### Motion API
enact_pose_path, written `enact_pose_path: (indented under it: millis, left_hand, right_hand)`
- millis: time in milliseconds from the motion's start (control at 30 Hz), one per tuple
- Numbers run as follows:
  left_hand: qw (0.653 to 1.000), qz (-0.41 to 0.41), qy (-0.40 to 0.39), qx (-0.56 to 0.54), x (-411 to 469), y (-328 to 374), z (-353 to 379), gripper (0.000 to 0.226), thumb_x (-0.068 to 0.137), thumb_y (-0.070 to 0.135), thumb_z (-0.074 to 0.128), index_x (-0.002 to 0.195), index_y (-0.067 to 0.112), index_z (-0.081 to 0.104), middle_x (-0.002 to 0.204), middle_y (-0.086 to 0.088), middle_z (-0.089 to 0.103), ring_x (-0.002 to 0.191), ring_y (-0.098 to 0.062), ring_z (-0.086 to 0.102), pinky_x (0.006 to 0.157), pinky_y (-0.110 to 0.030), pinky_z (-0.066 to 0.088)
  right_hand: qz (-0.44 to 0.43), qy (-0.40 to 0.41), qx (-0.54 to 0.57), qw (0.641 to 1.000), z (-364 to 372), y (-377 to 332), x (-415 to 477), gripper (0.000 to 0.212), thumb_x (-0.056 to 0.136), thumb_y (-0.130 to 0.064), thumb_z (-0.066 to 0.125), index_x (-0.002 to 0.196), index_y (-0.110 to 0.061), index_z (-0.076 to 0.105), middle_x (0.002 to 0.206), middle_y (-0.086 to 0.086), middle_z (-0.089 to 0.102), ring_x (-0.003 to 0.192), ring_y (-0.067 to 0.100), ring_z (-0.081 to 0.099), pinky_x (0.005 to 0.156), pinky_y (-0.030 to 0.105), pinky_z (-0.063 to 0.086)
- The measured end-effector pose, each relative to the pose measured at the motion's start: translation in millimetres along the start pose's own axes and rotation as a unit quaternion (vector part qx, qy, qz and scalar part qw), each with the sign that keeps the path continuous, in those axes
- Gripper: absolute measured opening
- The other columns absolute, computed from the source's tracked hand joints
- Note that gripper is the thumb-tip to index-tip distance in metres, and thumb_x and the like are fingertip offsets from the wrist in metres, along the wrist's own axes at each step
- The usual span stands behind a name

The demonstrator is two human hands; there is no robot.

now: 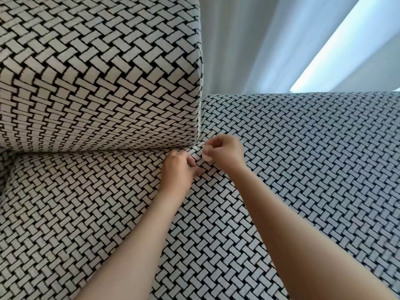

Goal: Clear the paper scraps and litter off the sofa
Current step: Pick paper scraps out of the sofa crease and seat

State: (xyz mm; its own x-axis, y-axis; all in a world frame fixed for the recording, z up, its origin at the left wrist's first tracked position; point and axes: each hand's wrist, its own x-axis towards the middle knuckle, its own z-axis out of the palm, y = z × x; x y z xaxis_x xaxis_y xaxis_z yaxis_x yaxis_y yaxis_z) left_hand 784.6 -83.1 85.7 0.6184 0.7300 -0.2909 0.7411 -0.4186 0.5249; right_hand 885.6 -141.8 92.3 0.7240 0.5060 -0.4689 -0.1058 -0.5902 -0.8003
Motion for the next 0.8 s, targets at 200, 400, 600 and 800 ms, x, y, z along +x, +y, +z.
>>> enact_pose_path:
  millis: [200,400,600,800]
  left_hand:
    - [0.936,-0.158,-0.089,-0.301,6.9,12.9,-7.8,0.012,0.092,0.01,0.054,0.103,0.007,0.059,0.079,0.003,0.056,0.068,-0.008,0.053,0.056,-0.01,0.045]
    - [0.719,-0.265,-0.119,-0.632,8.7,45.0,-6.7,0.038,0.099,0.012,0.025,0.076,0.003,0.054,0.074,-0.011,0.058,0.069,-0.016,0.054,0.066,-0.023,0.048]
    - [0.655,-0.322,-0.1,-0.676,11.1,47.3,0.5,0.032,0.097,0.013,0.035,0.073,0.008,0.054,0.065,-0.006,0.057,0.063,-0.012,0.053,0.062,-0.02,0.046]
    - [0.757,-0.339,-0.087,-0.552,30.0,10.7,-28.1,0.04,0.095,0.02,0.038,0.056,0.018,0.031,0.029,0.009,0.025,0.02,-0.004,0.02,0.027,-0.006,0.014]
  right_hand:
    - [0.18,-0.035,0.292,0.939,-14.6,-0.7,-2.5,0.009,0.085,0.001,0.061,0.081,-0.006,0.062,0.093,0.01,0.063,0.092,0.023,0.063,0.075,0.027,0.056]
    - [0.05,-0.079,0.141,0.986,-26.0,-11.2,-15.0,0.012,0.076,-0.007,0.072,0.083,-0.012,0.064,0.09,0.007,0.068,0.082,0.018,0.066,0.076,0.027,0.057]
    - [-0.098,-0.056,-0.054,0.992,-17.1,-25.9,-15.0,0.009,0.086,-0.013,0.06,0.083,-0.008,0.067,0.086,0.007,0.069,0.081,0.02,0.067,0.076,0.035,0.057]
    - [-0.255,-0.053,-0.537,0.803,0.3,-24.9,40.2,0.05,0.093,-0.021,0.042,0.142,-0.015,0.035,0.149,0.005,0.03,0.139,0.025,0.023,0.113,0.046,0.019]
